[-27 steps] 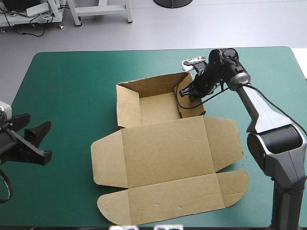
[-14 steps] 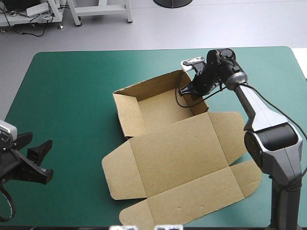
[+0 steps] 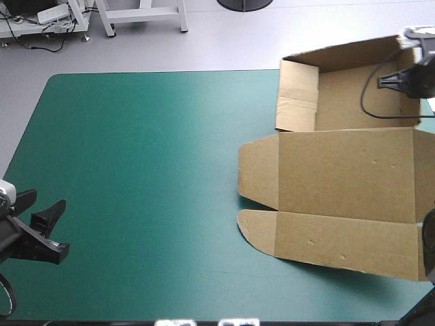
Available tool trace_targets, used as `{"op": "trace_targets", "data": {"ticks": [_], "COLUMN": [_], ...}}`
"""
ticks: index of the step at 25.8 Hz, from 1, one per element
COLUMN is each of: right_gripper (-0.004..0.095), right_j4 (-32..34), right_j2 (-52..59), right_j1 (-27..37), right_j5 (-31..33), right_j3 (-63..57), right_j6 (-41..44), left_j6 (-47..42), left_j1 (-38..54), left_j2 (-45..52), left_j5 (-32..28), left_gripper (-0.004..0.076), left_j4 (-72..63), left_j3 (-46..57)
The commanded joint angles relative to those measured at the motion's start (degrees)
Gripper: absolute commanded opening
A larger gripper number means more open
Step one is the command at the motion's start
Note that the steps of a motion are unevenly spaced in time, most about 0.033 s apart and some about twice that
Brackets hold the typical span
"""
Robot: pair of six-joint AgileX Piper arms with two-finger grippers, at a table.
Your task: Fold the box
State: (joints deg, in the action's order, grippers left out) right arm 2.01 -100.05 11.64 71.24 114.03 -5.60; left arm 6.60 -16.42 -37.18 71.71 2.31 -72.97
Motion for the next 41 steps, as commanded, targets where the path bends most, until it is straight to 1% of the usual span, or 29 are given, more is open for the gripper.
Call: {"op": "trace_targets", "data": {"ticks": [1,5,7,9,11,13,14,16,21,23,25,28,33,35,36,38,41], "right_gripper": [-0.0019,-0.002,-0.0019,-0.0019,-0.0019,-0.0018,-0.0008,0.0061,0.0267,0.0307,0.0319,0.032,0.0317,0.0316,0.03,0.0229,0.0039], "right_j4": [-10.1,-13.9,-14.7,-16.2,-19.2,-22.3,-23.2,-23.2,-23.4,-23.5,-24.1,-26.3,-28.9,-30.1,-30.6,-31.3,-32.2], "right_j2": [4.3,5.2,5.3,5.3,5.3,5.3,5.3,5.3,5.3,5.3,5.3,5.3,7.1,8.0,8.5,9.7,12.6], "right_j1": [10.3,14.9,15.6,15.6,15.6,15.5,15.5,15.5,15.5,15.5,15.5,15.5,15.5,15.5,15.5,15.5,15.5], "right_j5": [-0.5,-4.6,-11.5,-18.2,-24.1,-26.3,-26.4,-26.3,-27.6,-27.5,-27.2,-24.7,-17.5,-15.3,-14.2,-12.2,-9.5], "right_j3": [-10.9,-23.5,-33.0,-39.5,-42.4,-42.8,-42.6,-42.2,-40.7,-39.4,-38.2,-34.7,-25.2,-20.8,-18.7,-15.4,-10.1], "right_j6": [-5.0,-9.1,-11.2,-12.9,-14.5,-19.0,-20.5,-22.7,-28.8,-29.2,-29.2,-29.2,-29.0,-27.3,-25.4,-22.9,-22.5], "left_j6": [-0.6,-0.6,-0.6,-0.6,-0.6,-0.6,-0.6,-0.6,-0.6,-0.6,-0.6,-0.6,-0.6,-0.6,-0.6,-0.4,3.3], "left_j1": [-0.4,-0.4,-0.4,-0.4,-0.4,-0.4,-0.4,-0.4,-0.4,-0.4,-0.4,-0.4,-0.4,-0.4,-0.4,-0.4,-0.4], "left_j2": [-0.4,-0.4,-0.4,-0.4,-0.4,-0.6,-0.6,-0.6,-0.8,-0.8,-0.8,-1.0,-1.0,-1.0,-1.0,-1.0,-1.0], "left_j5": [1.8,1.8,1.7,1.7,1.4,1.3,1.5,1.7,1.7,1.7,1.7,1.7,1.7,1.2,1.0,0.7,0.3], "left_gripper": [0.0352,0.0353,0.0353,0.0353,0.0353,0.0353,0.0353,0.0353,0.0353,0.0353,0.0352,0.0353,0.0352,0.0352,0.0352,0.0349,0.0312], "left_j4": [0.4,0.4,0.4,0.4,0.4,0.4,0.4,0.3,0.4,0.6,0.9,1.1,1.1,1.1,1.1,1.4,1.0], "left_j3": [-1.1,-1.1,-1.1,-1.1,-1.1,-1.1,-1.1,-1.1,-1.1,-1.1,-1.1,-1.1,-1.1,-1.1,-1.1,-1.1,-1.1]}}
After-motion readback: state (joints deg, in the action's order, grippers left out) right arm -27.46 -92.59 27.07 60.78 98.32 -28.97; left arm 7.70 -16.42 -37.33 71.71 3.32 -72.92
